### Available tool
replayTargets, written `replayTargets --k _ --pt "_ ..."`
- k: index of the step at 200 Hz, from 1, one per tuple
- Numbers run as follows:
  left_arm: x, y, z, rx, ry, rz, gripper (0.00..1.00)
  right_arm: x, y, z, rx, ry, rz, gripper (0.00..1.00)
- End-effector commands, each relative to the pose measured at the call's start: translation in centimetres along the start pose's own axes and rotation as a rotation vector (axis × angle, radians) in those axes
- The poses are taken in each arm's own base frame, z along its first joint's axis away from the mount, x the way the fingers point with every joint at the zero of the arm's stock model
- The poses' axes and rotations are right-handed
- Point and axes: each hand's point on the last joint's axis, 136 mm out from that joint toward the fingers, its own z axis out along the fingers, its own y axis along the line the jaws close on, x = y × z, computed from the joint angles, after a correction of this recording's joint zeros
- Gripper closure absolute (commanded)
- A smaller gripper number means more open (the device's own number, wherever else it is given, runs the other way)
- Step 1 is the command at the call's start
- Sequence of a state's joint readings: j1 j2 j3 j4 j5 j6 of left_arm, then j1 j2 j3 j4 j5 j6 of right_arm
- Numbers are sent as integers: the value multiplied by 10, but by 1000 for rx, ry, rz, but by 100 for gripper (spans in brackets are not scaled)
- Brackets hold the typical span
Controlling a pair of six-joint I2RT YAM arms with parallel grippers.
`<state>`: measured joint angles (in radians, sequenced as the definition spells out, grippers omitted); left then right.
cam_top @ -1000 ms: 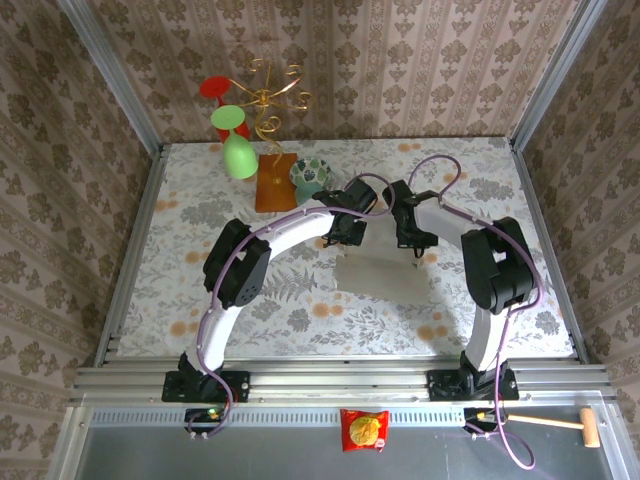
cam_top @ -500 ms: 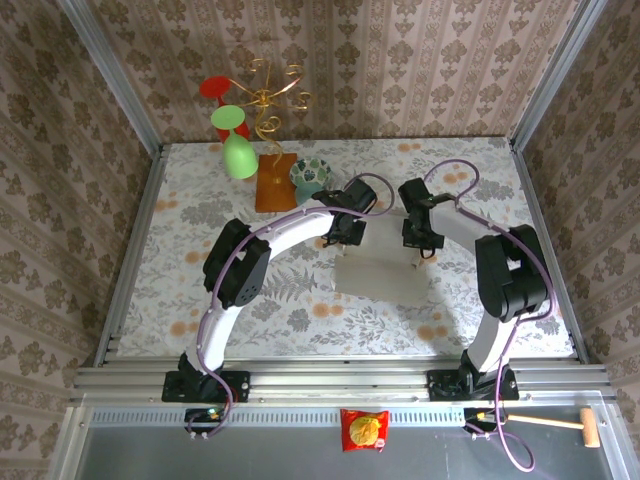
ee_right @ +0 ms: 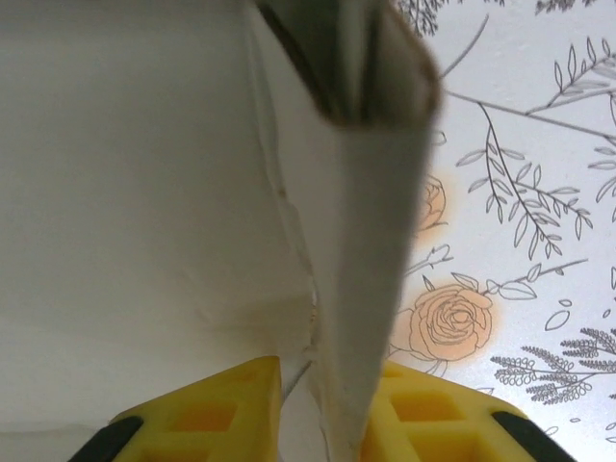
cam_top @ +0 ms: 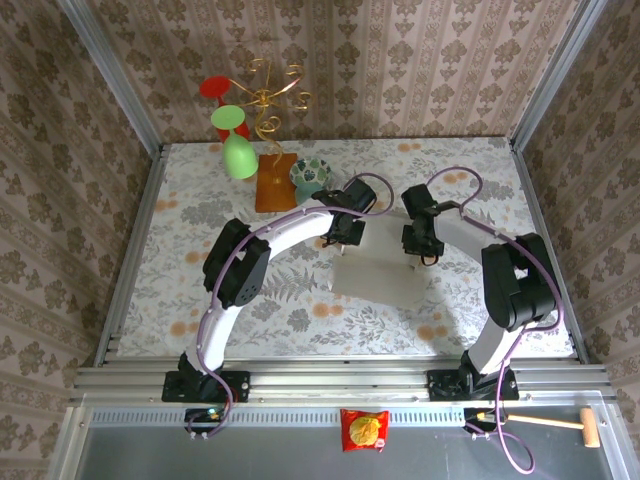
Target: Fold the paper box
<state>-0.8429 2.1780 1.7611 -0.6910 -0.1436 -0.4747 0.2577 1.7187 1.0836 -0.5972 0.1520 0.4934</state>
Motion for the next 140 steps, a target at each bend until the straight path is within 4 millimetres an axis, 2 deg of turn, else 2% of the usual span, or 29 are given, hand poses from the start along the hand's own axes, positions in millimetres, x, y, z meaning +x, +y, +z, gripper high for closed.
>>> replayTargets --k 1,26,43,56,99,114,140 --pt "3 6 -3 -22 10 11 100 6 -10 9 40 12 6 78" --pt "4 5 -2 -20 14 14 100 -3 -10 12 48 -8 -7 84" --pt "4 4 -2 -20 14 17 100 -11 -9 11 60 -24 -15 91" --pt "5 4 -1 -21 15 19 100 -14 -12 9 92 -34 -19 100" --pt "4 5 -2 -25 14 20 100 -4 -33 6 299 -8 -56 100" --pt "4 4 -1 -25 15 21 100 0 -35 6 329 2 -63 100" --pt "3 4 -1 -25 16 22 100 -6 -12 -1 199 -23 -73 100"
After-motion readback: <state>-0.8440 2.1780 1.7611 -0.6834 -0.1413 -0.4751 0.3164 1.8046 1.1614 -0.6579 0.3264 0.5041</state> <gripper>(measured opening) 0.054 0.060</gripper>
